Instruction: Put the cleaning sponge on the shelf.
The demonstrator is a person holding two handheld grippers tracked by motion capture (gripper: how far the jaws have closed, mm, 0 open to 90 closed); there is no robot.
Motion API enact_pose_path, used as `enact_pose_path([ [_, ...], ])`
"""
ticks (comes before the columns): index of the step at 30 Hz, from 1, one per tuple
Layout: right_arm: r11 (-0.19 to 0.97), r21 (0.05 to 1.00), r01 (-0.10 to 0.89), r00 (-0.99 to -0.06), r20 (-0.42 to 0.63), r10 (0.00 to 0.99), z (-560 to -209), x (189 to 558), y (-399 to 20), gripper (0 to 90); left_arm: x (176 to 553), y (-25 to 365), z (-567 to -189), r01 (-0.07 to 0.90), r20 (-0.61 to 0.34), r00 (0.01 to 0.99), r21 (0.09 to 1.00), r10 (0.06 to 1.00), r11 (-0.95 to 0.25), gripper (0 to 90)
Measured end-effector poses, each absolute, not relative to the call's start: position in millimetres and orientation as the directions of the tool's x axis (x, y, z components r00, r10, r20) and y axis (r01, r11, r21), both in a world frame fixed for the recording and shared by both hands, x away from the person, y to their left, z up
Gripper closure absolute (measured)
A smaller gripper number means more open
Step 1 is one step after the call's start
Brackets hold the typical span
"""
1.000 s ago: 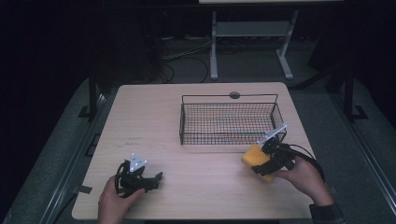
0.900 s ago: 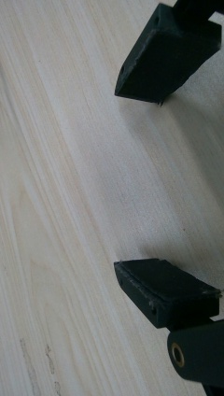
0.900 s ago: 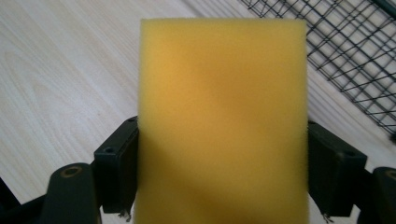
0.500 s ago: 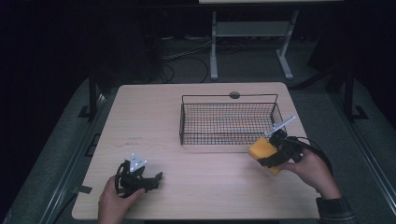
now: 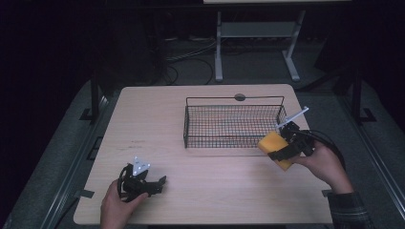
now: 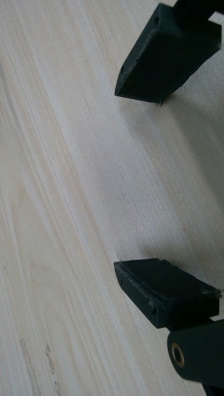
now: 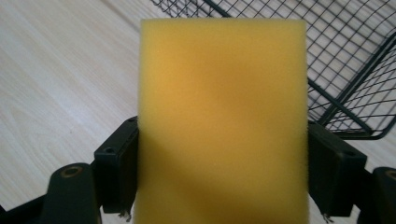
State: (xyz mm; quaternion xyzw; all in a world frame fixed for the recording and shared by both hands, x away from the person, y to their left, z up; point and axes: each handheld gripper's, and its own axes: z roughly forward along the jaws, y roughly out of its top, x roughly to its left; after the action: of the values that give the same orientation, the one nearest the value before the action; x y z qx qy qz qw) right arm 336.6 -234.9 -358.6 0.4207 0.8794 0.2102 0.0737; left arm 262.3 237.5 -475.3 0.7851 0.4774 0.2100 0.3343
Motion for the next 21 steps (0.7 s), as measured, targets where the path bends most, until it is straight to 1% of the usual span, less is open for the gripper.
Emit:
enact_pose_path([
  [21,0.484,0.448,0.751,-0.555,0.032,0.831,-337,370,-247,23.3,262,238,-475,0.609,0.012,0.457,0.725,0.89,-0.323,12.8],
])
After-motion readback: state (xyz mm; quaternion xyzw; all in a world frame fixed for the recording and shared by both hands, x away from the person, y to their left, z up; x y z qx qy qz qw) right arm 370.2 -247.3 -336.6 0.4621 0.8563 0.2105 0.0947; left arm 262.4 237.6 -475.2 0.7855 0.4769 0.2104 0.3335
